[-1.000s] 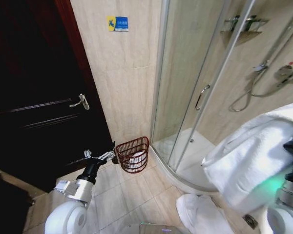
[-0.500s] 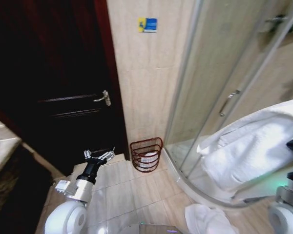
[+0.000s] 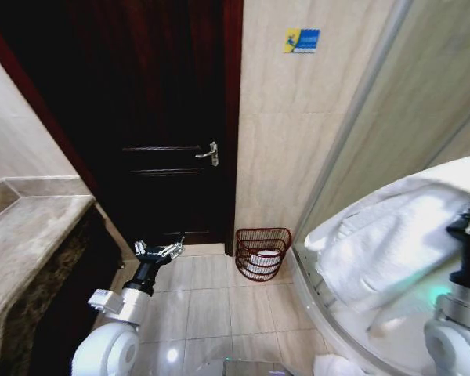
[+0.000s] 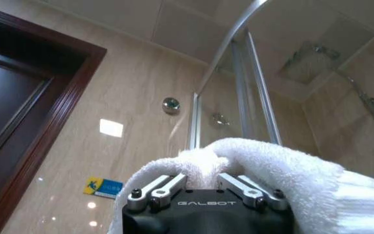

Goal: Discard the used towel into the hamper.

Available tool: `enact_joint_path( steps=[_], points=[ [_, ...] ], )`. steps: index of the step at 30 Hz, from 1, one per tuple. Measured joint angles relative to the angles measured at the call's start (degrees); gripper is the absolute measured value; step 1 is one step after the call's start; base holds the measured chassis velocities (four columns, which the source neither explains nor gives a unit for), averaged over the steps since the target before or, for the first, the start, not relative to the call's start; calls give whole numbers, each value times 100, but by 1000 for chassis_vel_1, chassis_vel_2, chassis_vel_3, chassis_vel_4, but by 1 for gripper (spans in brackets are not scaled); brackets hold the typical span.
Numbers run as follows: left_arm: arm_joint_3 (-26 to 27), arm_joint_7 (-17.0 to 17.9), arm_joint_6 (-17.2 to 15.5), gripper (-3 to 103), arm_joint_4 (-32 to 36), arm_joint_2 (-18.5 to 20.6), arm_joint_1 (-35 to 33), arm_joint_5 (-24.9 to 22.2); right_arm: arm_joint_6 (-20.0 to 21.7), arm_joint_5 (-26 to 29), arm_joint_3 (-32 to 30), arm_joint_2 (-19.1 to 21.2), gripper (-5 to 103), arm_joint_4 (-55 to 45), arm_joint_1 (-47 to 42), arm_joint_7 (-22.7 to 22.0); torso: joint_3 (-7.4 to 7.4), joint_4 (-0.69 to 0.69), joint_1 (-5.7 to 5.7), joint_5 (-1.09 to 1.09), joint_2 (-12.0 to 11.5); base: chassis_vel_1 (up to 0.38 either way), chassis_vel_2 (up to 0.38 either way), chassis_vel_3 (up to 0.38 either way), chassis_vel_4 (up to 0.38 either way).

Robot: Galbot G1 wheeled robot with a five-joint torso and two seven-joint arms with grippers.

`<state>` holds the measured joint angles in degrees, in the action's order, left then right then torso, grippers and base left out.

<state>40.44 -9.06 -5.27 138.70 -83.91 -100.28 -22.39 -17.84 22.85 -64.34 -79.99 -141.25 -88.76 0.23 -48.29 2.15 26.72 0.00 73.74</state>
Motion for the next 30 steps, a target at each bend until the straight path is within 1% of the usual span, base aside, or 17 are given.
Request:
enact_joint_path(
  steps=[3,5,10,14,18,26,28,29,30],
  points=[
    [0,0,0,100,0,0,0,0,-7,51,-68,66,5,48,30,24,0,0,0,2,0,0,0,0,0],
    [0,0,0,100,0,0,0,0,-8,103,-121,106,5,65,49,24,0,0,0,0,0,0,0,0,0],
    [0,0,0,100,0,0,0,0,-22,133,-145,126,5,105,38,30,0,1,0,1,0,0,0,0,0],
    [-1,0,0,100,0,0,0,0,-96,130,-120,116,5,156,49,57,0,1,0,2,0,22,19,-30,-23],
    [0,0,0,100,0,0,0,0,-117,127,-83,137,5,196,53,88,0,1,0,-1,0,54,57,-48,-55],
    [0,0,0,100,0,0,0,0,-142,132,50,147,5,371,211,97,0,2,0,1,0,18,25,-17,-20],
    [0,0,0,100,0,0,0,0,-130,150,153,306,5,410,127,87,0,1,0,2,0,0,0,0,0],
    [0,0,0,100,0,0,0,0,-130,150,153,306,5,410,127,87,0,1,0,2,0,0,0,0,0],
    [-1,0,0,100,0,0,0,0,-131,171,161,420,5,442,82,84,0,0,0,2,0,0,0,0,0]
  ],
)
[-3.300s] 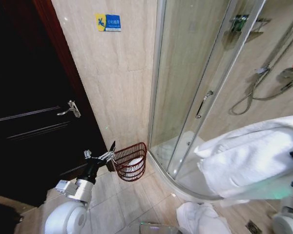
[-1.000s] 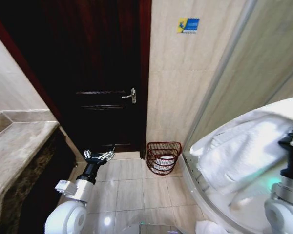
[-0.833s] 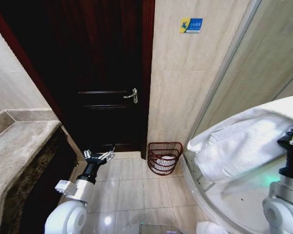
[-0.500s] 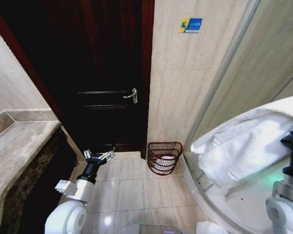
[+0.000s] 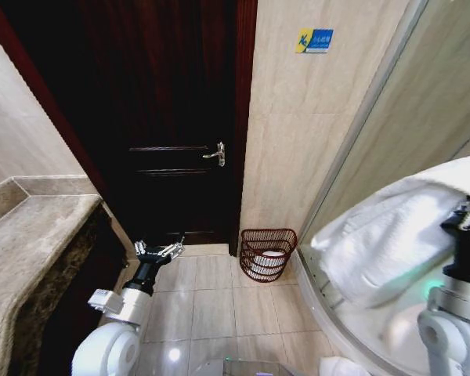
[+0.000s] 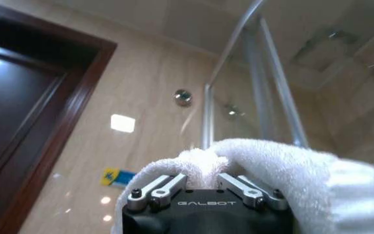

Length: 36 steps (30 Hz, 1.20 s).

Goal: Discard the used towel into the hamper.

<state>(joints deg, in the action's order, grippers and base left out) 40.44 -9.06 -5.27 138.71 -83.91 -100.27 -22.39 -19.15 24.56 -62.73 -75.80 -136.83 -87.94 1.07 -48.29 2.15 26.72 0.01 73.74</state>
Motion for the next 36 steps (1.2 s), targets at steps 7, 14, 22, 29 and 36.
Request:
enact_joint_path(
  steps=[7,14,22,29,36],
  points=[
    [0,0,0,100,0,0,0,0,-27,134,-62,444,5,313,142,-39,0,0,0,-1,0,7,8,5,7],
    [0,0,0,100,0,0,0,0,-145,453,-36,541,5,658,267,138,0,0,0,0,0,63,62,55,59],
    [0,0,0,100,0,0,0,0,-232,588,-79,718,5,937,353,120,0,-1,0,-1,0,92,91,82,88],
    [0,0,0,100,0,0,0,0,-137,647,-122,758,5,904,373,113,9,1,-13,-2,-21,114,119,125,120],
    [1,0,0,100,0,0,-1,0,-86,632,-150,655,5,817,306,112,12,0,-19,-1,-26,58,61,59,63]
  ],
)
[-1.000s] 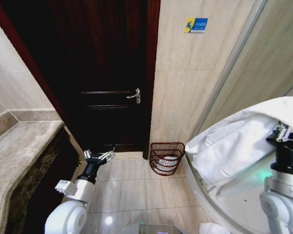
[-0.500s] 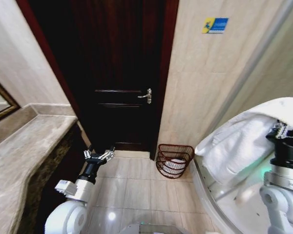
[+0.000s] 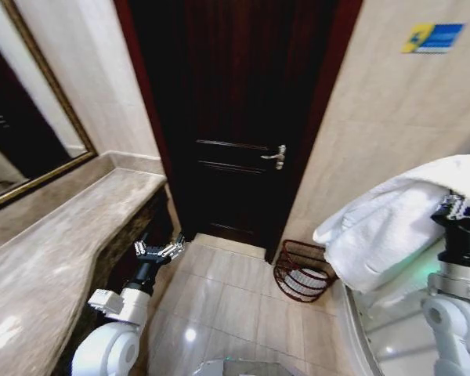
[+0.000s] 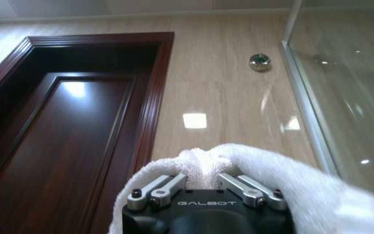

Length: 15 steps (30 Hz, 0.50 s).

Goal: Discard the used towel into the hamper.

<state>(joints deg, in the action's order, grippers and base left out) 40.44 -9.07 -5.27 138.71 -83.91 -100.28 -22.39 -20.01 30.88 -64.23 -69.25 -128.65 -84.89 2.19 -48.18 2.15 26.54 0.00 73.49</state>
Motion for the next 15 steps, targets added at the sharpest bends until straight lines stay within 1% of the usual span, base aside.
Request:
enact_joint_path(
  steps=[2,8,15],
  points=[
    [0,0,0,100,0,0,0,0,4,-17,-7,-86,5,-132,-53,0,0,-4,0,-1,0,0,0,0,0],
    [0,0,0,100,0,0,0,0,-1,-91,10,-202,5,-276,-103,11,0,-1,0,0,-1,0,0,0,0],
    [0,0,0,100,0,0,0,0,-6,-141,6,-302,5,-335,-99,22,0,-1,0,0,-1,0,0,0,0]
  ],
)
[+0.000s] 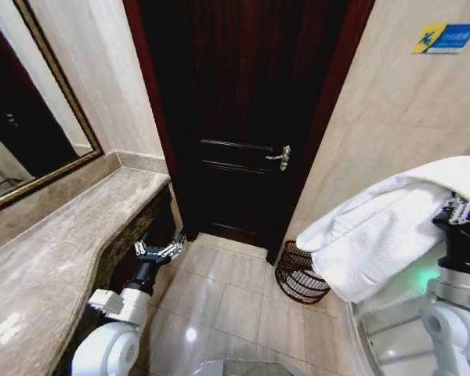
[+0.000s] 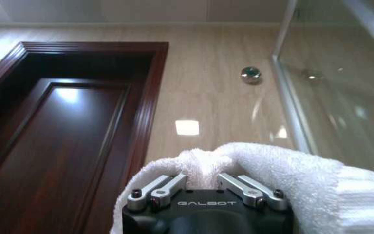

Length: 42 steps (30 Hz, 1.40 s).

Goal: Discard the used towel into the hamper.

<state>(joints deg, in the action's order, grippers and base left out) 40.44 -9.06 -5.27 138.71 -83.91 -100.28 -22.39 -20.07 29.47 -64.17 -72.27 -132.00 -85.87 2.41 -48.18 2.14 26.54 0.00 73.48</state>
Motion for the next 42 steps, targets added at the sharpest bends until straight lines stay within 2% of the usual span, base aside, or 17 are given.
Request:
enact_joint_path(
  steps=[26,34,42],
  points=[
    [0,0,0,100,0,0,0,0,-47,-329,32,-703,5,-498,-237,28,-1,1,1,-1,1,-28,-27,-24,-30],
    [0,0,0,100,0,0,0,0,-96,-415,38,-741,5,-382,-175,38,-1,-2,1,2,2,-51,-45,-55,-53],
    [0,0,0,100,0,0,0,0,-34,-419,82,-629,5,-382,-102,72,-1,1,1,0,3,0,0,0,0]
  ],
)
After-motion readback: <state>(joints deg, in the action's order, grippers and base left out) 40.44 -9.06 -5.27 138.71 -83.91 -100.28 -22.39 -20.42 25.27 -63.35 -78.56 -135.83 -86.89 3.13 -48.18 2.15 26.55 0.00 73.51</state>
